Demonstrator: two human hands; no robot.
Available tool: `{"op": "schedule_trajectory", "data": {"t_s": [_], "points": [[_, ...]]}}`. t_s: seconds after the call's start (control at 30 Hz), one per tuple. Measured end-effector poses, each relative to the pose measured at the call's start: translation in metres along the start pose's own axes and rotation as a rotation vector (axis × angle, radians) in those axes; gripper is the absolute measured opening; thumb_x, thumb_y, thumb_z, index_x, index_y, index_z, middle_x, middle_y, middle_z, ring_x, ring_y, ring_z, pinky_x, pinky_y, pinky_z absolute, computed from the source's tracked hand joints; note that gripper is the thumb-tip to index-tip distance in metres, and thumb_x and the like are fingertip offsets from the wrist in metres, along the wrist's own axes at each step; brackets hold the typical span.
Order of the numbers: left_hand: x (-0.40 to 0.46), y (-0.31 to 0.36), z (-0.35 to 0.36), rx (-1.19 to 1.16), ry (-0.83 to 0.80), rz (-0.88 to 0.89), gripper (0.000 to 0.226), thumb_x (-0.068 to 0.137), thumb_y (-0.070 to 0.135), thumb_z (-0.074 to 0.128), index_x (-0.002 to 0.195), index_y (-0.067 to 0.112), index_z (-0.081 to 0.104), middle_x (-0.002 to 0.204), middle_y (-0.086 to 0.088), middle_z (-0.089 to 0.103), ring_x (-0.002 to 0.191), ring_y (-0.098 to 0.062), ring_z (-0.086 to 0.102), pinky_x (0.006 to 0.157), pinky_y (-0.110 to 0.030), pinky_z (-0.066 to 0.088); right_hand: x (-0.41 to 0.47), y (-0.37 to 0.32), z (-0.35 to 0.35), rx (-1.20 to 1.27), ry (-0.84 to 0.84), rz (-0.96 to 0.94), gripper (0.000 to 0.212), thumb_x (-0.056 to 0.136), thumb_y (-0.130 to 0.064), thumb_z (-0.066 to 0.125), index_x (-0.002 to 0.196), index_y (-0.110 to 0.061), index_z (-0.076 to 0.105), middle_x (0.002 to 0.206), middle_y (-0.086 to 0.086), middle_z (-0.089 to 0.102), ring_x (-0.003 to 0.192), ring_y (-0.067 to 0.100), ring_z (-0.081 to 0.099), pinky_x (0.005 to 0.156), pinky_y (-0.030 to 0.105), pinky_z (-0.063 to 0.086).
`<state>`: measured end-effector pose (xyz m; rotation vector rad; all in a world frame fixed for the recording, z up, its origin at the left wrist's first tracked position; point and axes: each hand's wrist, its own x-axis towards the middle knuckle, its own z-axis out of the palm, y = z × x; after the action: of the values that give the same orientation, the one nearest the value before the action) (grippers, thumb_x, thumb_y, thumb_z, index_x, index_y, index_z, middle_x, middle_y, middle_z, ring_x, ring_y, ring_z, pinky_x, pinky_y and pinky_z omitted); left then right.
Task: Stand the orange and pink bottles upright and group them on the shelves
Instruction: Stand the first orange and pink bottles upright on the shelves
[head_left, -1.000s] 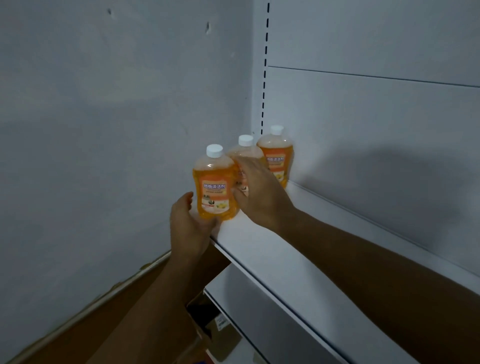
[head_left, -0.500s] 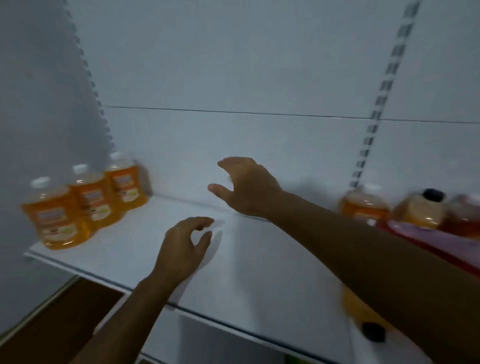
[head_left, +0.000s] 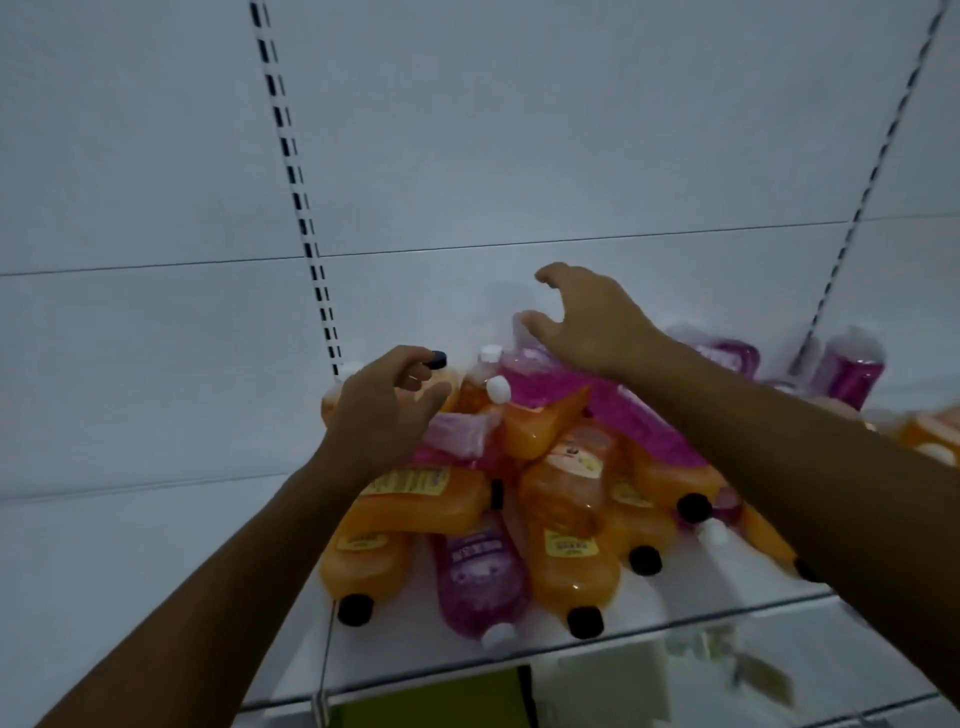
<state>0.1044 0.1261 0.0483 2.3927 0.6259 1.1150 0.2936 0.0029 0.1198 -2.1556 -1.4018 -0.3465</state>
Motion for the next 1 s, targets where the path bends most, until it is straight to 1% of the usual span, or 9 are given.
{"op": "schedule_trajectory", "data": {"t_s": [0.1, 0.27, 0.33, 0.4, 0.53, 0.7, 0.77, 0.9, 1.0], "points": [[0.011, 0.018, 0.024, 0.024, -0.107, -0.013, 0.052, 0.085, 0.045, 0.066, 0.126, 0.016, 0.055, 0.107, 0.004, 0.064, 0.093, -0.01, 0.061, 0.077, -0.024, 0.049, -0.007, 0.04, -0.009, -0.009, -0.024, 0.124, 0.059, 0.092, -0.044, 0.056, 0.14, -0.013, 0.04, 0.14, 0.011, 0.047, 0.125, 0.028, 0.046, 0.101, 0.04, 0.04], [0.029, 0.028, 0.049, 0.134, -0.316, -0.072, 0.069, 0.083, 0.053, 0.065, 0.137, 0.016, 0.043, 0.119, -0.005, 0.063, 0.102, -0.02, 0.062, 0.088, -0.038, 0.052, -0.009, 0.077, -0.002, 0.011, -0.133, 0.266, 0.073, 0.09, -0.055, 0.053, 0.143, -0.009, 0.034, 0.145, 0.016, 0.042, 0.13, 0.032, 0.042, 0.102, 0.039, 0.036], [0.037, 0.032, 0.055, 0.201, -0.374, -0.082, 0.07, 0.082, 0.053, 0.066, 0.135, 0.012, 0.045, 0.113, -0.005, 0.065, 0.102, -0.021, 0.062, 0.089, -0.039, 0.051, -0.005, 0.082, 0.005, 0.043, -0.177, 0.299, 0.075, 0.09, -0.056, 0.051, 0.144, -0.008, 0.031, 0.147, 0.017, 0.04, 0.131, 0.033, 0.041, 0.103, 0.039, 0.036], [0.044, 0.037, 0.059, 0.242, -0.397, -0.095, 0.059, 0.082, 0.047, 0.069, 0.125, 0.01, 0.052, 0.102, -0.001, 0.062, 0.094, -0.019, 0.061, 0.083, -0.033, 0.05, -0.001, 0.085, 0.014, 0.072, -0.21, 0.321, 0.075, 0.091, -0.057, 0.049, 0.145, -0.008, 0.03, 0.147, 0.017, 0.04, 0.131, 0.034, 0.042, 0.101, 0.039, 0.037], [0.056, 0.038, 0.065, 0.258, -0.369, -0.123, 0.026, 0.087, 0.027, 0.067, 0.103, 0.008, 0.06, 0.101, -0.008, 0.067, 0.084, -0.018, 0.058, 0.068, -0.027, 0.044, 0.005, 0.087, 0.029, 0.101, -0.233, 0.347, 0.07, 0.093, -0.056, 0.048, 0.142, -0.008, 0.032, 0.141, 0.017, 0.047, 0.125, 0.034, 0.047, 0.092, 0.036, 0.04], [0.058, 0.034, 0.066, 0.201, -0.282, -0.107, 0.03, 0.088, 0.021, 0.066, 0.113, 0.004, 0.067, 0.102, -0.011, 0.07, 0.078, -0.012, 0.057, 0.06, -0.019, 0.038, 0.011, 0.09, 0.032, 0.2, -0.121, 0.35, 0.069, 0.088, -0.053, 0.058, 0.137, -0.008, 0.041, 0.14, 0.012, 0.047, 0.124, 0.029, 0.047, 0.092, 0.032, 0.039], [0.055, 0.035, 0.064, 0.179, -0.237, -0.075, 0.024, 0.09, 0.022, 0.064, 0.107, 0.006, 0.071, 0.093, -0.01, 0.072, 0.074, -0.014, 0.061, 0.058, -0.017, 0.039, 0.01, 0.093, 0.029, 0.256, -0.073, 0.346, 0.067, 0.087, -0.05, 0.061, 0.138, -0.01, 0.042, 0.141, 0.009, 0.047, 0.124, 0.026, 0.047, 0.088, 0.028, 0.036], [0.055, 0.046, 0.062, 0.113, -0.133, -0.042, 0.019, 0.09, 0.02, 0.064, 0.1, 0.008, 0.074, 0.084, -0.009, 0.073, 0.076, -0.019, 0.066, 0.071, -0.03, 0.052, 0.001, 0.099, 0.019, 0.35, 0.029, 0.324, 0.061, 0.086, -0.048, 0.064, 0.134, -0.014, 0.048, 0.133, 0.007, 0.053, 0.118, 0.024, 0.051, 0.089, 0.029, 0.041], [0.06, 0.065, 0.063, 0.05, -0.046, 0.01, 0.02, 0.09, 0.02, 0.065, 0.105, 0.012, 0.074, 0.072, -0.004, 0.068, 0.062, -0.012, 0.059, 0.062, -0.026, 0.047, -0.007, 0.106, 0.001, 0.399, 0.143, 0.265, 0.054, 0.087, -0.045, 0.063, 0.131, -0.015, 0.054, 0.13, 0.005, 0.057, 0.116, 0.02, 0.053, 0.091, 0.029, 0.043]]}}
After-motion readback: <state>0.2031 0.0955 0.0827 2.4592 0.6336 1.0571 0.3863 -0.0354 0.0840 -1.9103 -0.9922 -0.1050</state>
